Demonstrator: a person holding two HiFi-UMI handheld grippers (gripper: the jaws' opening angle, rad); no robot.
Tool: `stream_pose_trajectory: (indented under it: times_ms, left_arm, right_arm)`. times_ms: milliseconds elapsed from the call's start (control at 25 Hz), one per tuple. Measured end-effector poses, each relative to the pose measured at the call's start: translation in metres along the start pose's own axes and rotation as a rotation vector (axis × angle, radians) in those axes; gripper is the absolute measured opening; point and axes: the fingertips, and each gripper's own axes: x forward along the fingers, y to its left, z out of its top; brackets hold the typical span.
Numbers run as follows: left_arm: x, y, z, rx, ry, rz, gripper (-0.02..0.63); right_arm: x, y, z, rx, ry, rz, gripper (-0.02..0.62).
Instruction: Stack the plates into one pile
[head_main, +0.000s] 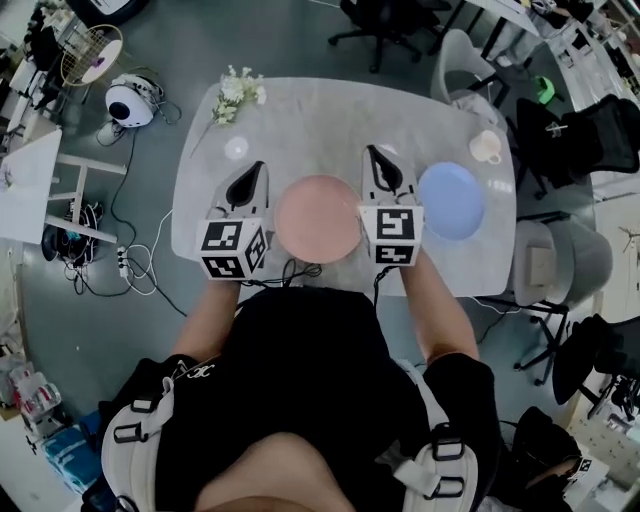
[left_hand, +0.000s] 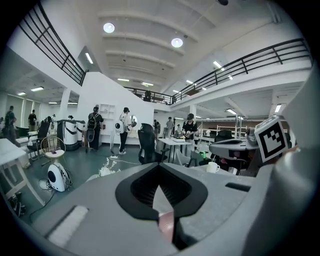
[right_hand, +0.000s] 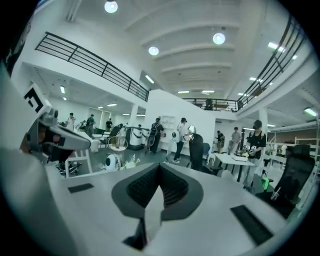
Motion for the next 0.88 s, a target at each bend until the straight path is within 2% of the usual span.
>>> stream_pose_trajectory:
  times_ms: [120, 520, 680, 880]
  left_arm:
    - [0.001, -0.005, 0.006, 0.000, -0.016, -0.012, 0.004]
    - [0.004, -0.008, 0.005, -0.015, -0.016, -0.071, 0.005]
    - [0.012, -0.010, -0.005, -0.045, -0.011, -0.129, 0.005]
    - [0.017, -0.031, -0.009, -0.028, 0.006, -0.210, 0.005]
  right_arm:
    - [-0.004, 0.003, 0.016, 0.013, -0.058, -0.045, 0.005]
    - [-0.013, 0.019, 0.017, 0.054, -0.073, -0.087, 0.006]
    - [-0.019, 0.021, 0.015, 0.065, -0.074, -0.130, 0.006]
    - [-0.027, 0.011, 0.007, 0.074, -0.034, -0.179, 0.006]
